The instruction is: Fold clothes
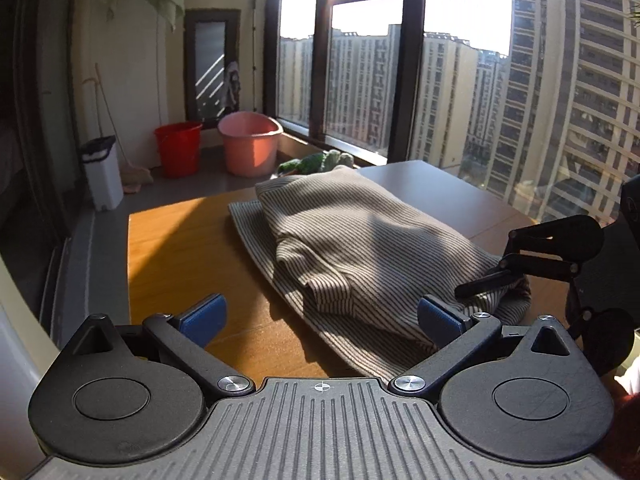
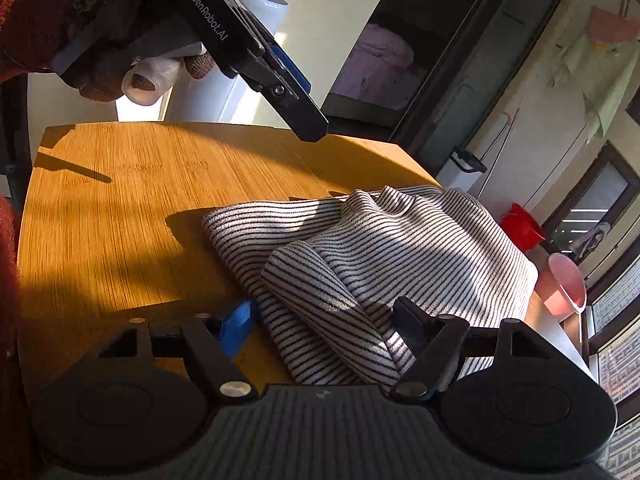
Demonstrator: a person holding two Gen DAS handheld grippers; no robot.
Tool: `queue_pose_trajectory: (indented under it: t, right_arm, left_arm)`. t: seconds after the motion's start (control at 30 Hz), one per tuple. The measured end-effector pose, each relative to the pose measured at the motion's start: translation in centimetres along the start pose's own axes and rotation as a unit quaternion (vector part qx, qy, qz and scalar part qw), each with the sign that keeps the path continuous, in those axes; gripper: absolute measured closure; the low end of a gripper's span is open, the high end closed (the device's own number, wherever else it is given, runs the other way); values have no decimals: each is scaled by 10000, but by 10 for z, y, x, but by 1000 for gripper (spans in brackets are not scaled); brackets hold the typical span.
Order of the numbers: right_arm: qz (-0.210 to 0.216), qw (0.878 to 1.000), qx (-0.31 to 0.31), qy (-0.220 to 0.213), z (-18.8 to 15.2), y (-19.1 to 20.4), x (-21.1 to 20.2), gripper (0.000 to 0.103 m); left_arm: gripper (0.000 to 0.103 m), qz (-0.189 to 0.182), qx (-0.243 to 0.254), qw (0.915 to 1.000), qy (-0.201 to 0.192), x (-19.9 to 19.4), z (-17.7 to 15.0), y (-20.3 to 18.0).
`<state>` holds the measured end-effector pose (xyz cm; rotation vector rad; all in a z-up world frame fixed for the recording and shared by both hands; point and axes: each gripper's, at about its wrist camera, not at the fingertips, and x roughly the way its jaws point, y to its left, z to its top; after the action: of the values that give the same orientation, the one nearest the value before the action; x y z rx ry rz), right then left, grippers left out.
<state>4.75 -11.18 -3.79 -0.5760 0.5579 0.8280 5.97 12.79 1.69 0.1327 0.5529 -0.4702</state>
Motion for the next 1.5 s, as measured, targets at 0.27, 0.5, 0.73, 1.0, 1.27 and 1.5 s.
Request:
queue_pose_trajectory:
  t: [0.27,0.5,0.73,1.0,1.27,1.5]
  right_arm:
    - [1189,9539,2750,154,-6,-74,9,57]
    - [1489,9356,3199,127,-16,-88,11,57]
    - [1277,9576,2582,78,-15,-88,-3,58]
    - [-58,9982,589,-3,-18,-50,-47,36]
    - [-1479,9853,-849,19,-30,-20,-26,25]
    - [-1637,9735,-1587,182,-25,-12,10,64]
  left_arm:
    - [0,-214,2188,9752,246,17,-24,-60]
    - [0,182,3519,9358,102,74,-34,-88]
    - [16,-213,3808,9242,-225,93,-32,-106]
    - [52,-1572,1951,9675,355,118,-7,-86]
    - [52,-3018,-1939,9275,1050,161,6,10]
    - [27,-3092,-2216,9208,864,154,6,24]
